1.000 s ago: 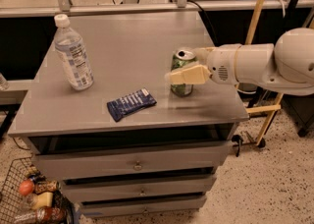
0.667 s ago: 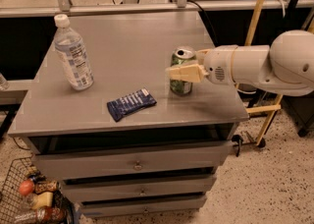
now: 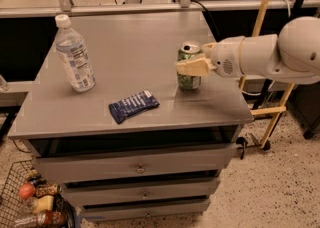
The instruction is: Knock green can over
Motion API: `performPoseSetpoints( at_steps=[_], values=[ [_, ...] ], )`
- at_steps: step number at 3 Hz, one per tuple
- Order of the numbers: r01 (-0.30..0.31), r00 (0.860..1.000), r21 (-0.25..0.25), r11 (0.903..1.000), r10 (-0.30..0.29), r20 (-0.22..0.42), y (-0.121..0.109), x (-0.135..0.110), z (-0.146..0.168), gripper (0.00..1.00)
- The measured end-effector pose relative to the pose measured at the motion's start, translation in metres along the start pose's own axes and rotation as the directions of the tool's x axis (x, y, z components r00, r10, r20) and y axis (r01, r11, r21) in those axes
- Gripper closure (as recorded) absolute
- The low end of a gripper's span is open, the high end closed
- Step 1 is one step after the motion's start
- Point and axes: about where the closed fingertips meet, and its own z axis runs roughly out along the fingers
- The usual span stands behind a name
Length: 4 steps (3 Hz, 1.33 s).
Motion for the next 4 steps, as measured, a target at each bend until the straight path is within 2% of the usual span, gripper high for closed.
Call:
performPoseSetpoints(
  at_steps=[1, 2, 3, 4],
  values=[
    [0.135, 0.986, -0.041, 0.9900, -0.138, -0.092, -0.012, -0.012, -0.005, 1.00],
    [0.318, 0.912, -0.136, 0.9383, -0.342, -0.228, -0.006, -0.011, -0.006, 1.00],
    [0.474, 0.768, -0.272, 0.8374, -0.544, -0.338, 0.013, -0.003, 0.000, 1.00],
    [0.573, 0.575, -0.404, 0.7125, -0.702, -0.421, 0.024, 0.010, 0.003, 1.00]
  ],
)
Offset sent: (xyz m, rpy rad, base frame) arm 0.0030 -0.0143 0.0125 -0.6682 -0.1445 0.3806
